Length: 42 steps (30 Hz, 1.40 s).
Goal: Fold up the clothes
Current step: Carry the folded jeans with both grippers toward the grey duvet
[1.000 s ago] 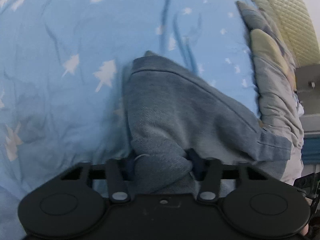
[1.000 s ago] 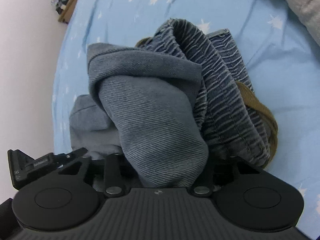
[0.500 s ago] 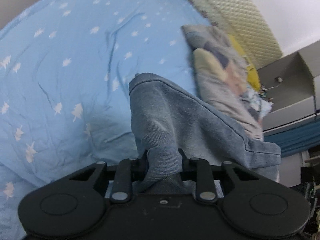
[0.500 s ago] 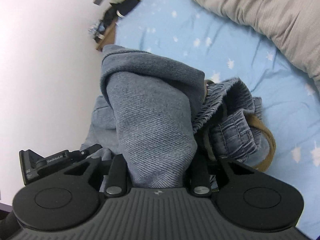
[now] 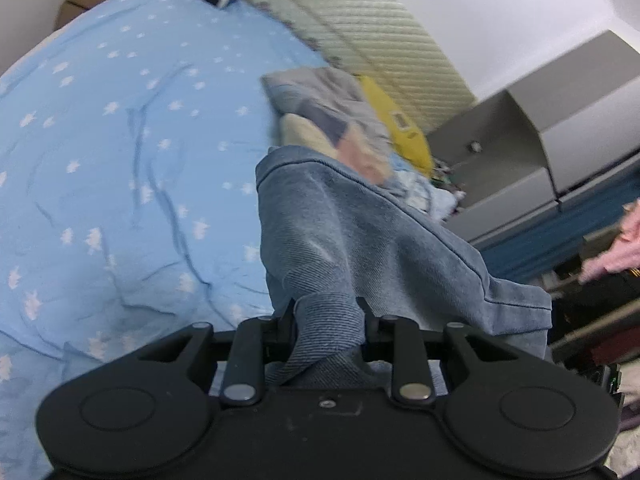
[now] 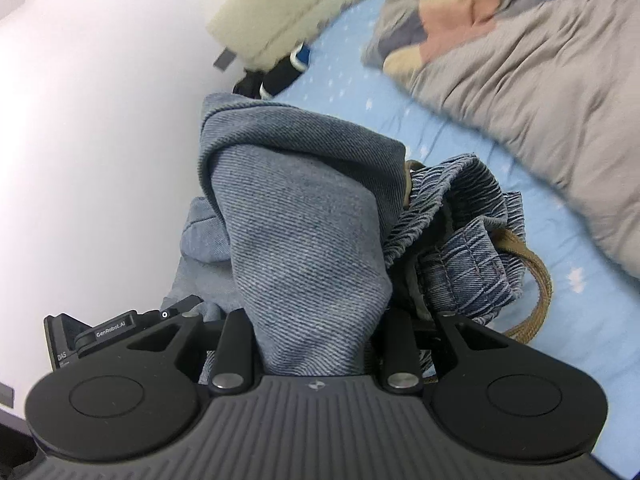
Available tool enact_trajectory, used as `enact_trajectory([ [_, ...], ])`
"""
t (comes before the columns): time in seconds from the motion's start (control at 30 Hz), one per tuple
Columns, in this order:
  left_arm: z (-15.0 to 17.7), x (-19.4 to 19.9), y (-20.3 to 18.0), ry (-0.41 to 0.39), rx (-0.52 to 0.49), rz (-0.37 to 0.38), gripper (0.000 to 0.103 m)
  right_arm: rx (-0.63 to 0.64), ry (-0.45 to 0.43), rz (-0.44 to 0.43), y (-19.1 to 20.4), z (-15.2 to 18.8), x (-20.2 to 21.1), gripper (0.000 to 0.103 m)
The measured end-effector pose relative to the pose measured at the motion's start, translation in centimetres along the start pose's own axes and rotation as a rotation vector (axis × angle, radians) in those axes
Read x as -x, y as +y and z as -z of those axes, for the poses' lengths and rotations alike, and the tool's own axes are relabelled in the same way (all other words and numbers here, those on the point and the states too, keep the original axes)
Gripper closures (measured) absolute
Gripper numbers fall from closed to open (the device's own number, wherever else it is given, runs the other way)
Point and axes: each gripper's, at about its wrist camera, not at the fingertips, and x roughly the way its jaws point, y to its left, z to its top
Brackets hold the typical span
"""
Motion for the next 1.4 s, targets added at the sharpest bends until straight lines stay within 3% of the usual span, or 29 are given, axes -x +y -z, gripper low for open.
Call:
enact_trajectory([
  [0.3, 2.5, 1.3, -4.8, 0.028, -0.056, 0.052, 0.079, -0.01, -0.083, 0.046, 0.0, 1.1, 5.8, 0.073],
  [0.57, 5.8, -0.6, -9.8, 0.007, -0.071, 0.028, 0.079, -0.041, -0.062, -0.004, -4.8, -0.5, 9.6, 0.073],
  [0.83, 7.5, -4.7, -15.1, -0.002, -0.065, 0.023, 0.079, -0.071, -0.058, 0.0, -8.6, -3.4, 14.0, 0.073],
  [1.2, 7.3, -11.8, -24.0, 0.112, -0.189, 0.147, 0.079, -0.137, -0.221, 0.119, -11.2, -4.4, 22.6, 0.072],
  [1.4, 9.7, -16.1, -29.1, 0.129, -0.233, 0.154, 0.078, -0.171, -0.261, 0.139, -15.4, -6.1, 26.2, 0.071],
])
